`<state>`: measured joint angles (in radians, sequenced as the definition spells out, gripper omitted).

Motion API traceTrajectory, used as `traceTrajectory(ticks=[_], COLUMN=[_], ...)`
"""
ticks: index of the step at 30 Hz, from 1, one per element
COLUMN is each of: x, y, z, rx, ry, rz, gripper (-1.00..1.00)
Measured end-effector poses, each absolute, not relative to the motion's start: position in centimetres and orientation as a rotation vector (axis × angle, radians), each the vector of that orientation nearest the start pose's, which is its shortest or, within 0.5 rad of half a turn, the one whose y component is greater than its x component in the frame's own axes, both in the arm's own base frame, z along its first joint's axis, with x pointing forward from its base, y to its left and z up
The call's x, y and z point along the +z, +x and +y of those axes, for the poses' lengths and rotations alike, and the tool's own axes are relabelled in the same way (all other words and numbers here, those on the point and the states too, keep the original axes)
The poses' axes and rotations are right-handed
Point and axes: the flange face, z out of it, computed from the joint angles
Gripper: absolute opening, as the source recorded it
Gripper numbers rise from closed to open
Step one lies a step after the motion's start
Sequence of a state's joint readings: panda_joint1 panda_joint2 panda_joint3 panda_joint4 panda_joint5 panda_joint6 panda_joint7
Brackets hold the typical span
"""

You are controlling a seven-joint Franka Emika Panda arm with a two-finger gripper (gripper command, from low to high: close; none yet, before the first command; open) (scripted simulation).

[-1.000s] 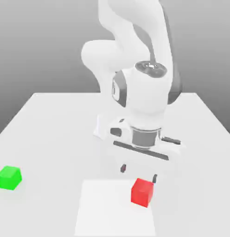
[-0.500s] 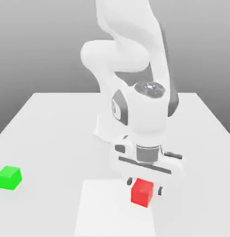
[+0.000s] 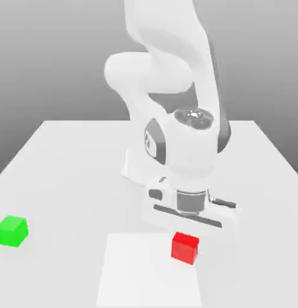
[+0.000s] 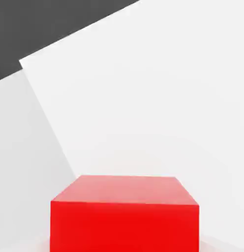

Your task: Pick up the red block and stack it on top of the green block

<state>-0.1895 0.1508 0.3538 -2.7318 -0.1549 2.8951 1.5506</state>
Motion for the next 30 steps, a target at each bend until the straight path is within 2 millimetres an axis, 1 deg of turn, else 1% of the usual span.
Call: traceTrajectory(ticks=[5, 9, 10, 11, 13, 14, 16, 17, 18, 20, 22, 23, 24, 25, 26, 30], x=[20.0, 20.8, 20.9, 21.1, 21.4, 21.6, 22.0, 22.2, 22.5, 23.1, 23.7, 24.0, 24.3, 24.1, 23.6, 20.6], y=[38.8, 38.4, 38.3, 38.8, 39.9, 40.2, 40.0, 39.5, 38.9, 36.9, 34.0, 32.2, 30.6, 30.3, 30.3, 30.3], z=[8.0, 7.9, 7.5, 5.7, -0.9, -4.0, -10.0, -13.1, -16.1, -22.0, -27.7, -30.3, -32.5, -33.1, -33.4, -33.6], rx=[-0.013, -0.006, -0.004, -0.002, 0.0, 0.002, 0.004, 0.005, 0.005, 0.006, 0.004, 0.003, 0.0, -0.003, -0.006, -0.008], ry=[-2.539, -2.554, -2.551, -2.517, -2.372, -2.304, -2.166, -2.093, -2.017, -1.859, -1.692, -1.609, -1.537, -1.52, -1.517, -1.517], rz=[1.809, 1.813, 1.825, 1.878, 2.067, 2.146, 2.288, 2.357, 2.422, 2.544, 2.654, 2.702, 2.741, 2.749, 2.75, 2.75], gripper=[-1.0, -1.0, -1.0, -1.0, -1.0, -1.0, -1.0, -1.0, -1.0, -1.0, -1.0, -1.0, -1.0, -1.0, -1.0, -1.0])
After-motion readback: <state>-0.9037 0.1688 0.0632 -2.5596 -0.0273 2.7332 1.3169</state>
